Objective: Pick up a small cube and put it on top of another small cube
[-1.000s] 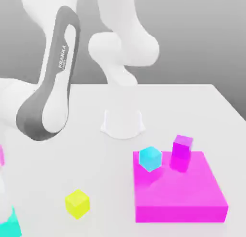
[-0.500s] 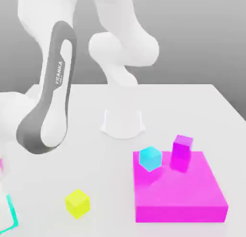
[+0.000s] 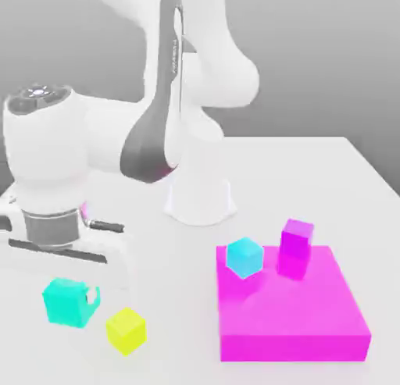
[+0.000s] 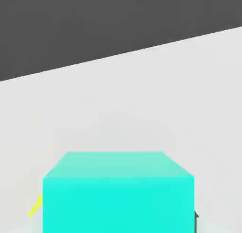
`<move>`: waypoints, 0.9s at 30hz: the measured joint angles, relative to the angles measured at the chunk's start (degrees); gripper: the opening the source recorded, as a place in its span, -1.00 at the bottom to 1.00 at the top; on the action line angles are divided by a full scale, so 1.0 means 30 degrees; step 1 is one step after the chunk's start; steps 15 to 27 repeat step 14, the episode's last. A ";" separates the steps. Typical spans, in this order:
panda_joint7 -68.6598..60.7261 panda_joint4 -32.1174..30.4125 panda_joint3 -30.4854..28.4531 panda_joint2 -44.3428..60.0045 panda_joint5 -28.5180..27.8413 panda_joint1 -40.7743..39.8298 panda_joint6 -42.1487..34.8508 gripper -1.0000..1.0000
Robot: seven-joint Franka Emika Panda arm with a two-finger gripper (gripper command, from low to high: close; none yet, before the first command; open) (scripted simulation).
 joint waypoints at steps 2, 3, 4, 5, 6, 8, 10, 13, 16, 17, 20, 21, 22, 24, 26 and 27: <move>-0.1834 -0.0767 0.0228 -0.0682 0.0143 0.0307 0.0066 -1.00; -0.2791 -0.1154 0.0375 -0.1025 0.0254 0.0409 0.0096 -1.00; -0.3756 -0.1528 0.0487 -0.1338 0.0409 0.0535 0.0139 -1.00; -0.4600 -0.1845 0.0592 -0.1514 0.0565 0.0657 0.0263 -1.00; -0.5045 -0.1987 0.0643 -0.1281 0.0668 0.0760 0.0634 -1.00; -0.5415 -0.2055 0.0672 -0.0284 0.0791 0.0667 0.1701 -1.00; -0.5514 -0.2034 0.0697 0.0970 0.0835 0.0621 0.2928 -1.00; -0.5522 -0.2019 0.0697 0.1546 0.0835 0.0609 0.3482 1.00; -0.5522 -0.2019 0.0697 0.1546 0.0835 0.0609 0.3482 1.00; -0.5522 -0.2019 0.0697 0.1546 0.0835 0.0609 0.3482 1.00; -0.5522 -0.2019 0.0697 0.1546 0.0835 0.0609 0.3482 1.00; -0.5522 -0.2019 0.0697 0.1546 0.0835 0.0609 0.3482 1.00; -0.5522 -0.2019 0.0697 0.1546 0.0835 0.0609 0.3482 1.00; -0.5522 -0.2019 0.0697 0.1546 0.0835 0.0609 0.3482 1.00; -0.5522 -0.2019 0.0697 0.1546 0.0835 0.0609 0.3482 1.00; -0.5522 -0.2019 0.0697 0.1546 0.0835 0.0609 0.3482 1.00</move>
